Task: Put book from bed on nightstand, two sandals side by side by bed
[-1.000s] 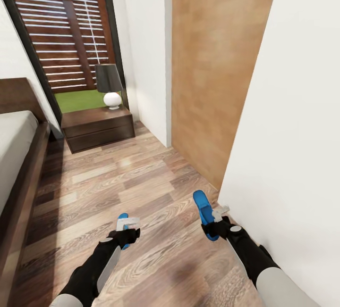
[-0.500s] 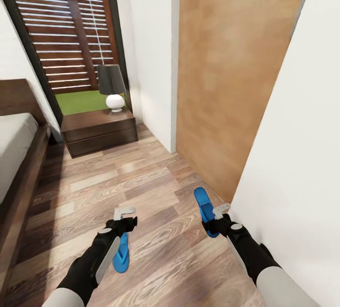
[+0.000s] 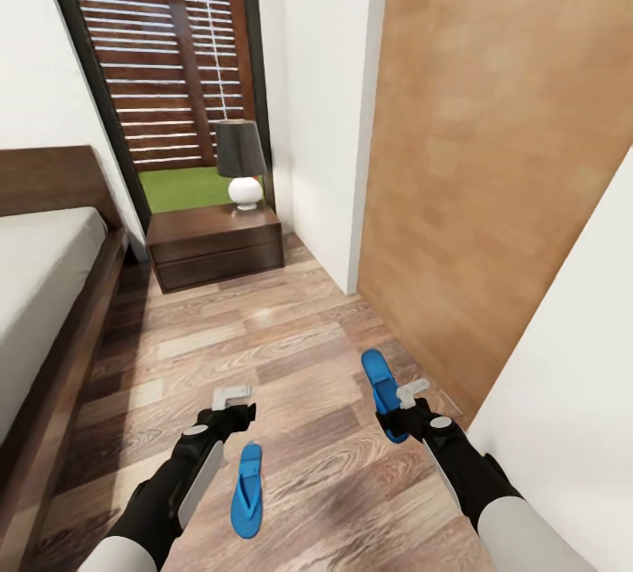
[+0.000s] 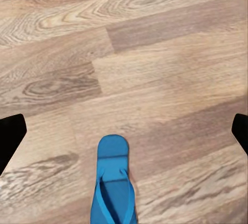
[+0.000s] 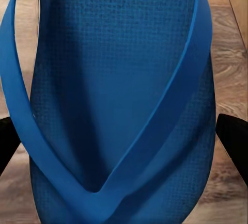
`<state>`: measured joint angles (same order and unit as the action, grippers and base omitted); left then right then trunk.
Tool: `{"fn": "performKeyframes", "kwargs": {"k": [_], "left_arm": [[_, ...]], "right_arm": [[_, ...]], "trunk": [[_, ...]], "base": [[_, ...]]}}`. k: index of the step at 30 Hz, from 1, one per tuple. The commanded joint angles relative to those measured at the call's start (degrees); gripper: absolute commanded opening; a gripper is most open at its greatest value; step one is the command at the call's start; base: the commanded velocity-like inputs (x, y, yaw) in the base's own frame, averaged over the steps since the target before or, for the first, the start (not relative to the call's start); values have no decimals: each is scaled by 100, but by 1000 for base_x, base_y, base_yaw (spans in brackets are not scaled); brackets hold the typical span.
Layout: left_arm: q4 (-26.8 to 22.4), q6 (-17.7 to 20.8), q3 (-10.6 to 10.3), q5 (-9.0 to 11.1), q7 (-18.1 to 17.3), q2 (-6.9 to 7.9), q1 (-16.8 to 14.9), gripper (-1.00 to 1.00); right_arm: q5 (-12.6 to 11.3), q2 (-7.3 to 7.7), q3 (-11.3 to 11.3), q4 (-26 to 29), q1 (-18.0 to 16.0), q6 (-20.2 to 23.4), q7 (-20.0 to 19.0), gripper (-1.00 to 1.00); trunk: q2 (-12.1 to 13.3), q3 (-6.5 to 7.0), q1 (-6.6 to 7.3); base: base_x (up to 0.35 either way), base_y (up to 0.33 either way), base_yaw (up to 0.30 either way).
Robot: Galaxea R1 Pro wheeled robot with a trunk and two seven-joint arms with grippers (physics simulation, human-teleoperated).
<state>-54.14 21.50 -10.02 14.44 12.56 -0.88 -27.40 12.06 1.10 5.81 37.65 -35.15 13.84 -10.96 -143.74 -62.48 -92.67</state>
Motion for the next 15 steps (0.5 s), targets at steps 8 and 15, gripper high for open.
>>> {"fn": "performKeyframes", "kwargs": {"k": [8,15], "left_arm": [[4,90,30,107,30,-1,-3,100],[147,1936,58,161,80,-66,-608,100]], "right_arm": [[50,4,-2,17,-1,31,-24,-100],[35,-5,-1,607,-1,414,-19,-100]], "trunk": [[-9,-116,-14],[-18,-271,-32]], "base": [[63,-23,5],[1,0,0]]}}
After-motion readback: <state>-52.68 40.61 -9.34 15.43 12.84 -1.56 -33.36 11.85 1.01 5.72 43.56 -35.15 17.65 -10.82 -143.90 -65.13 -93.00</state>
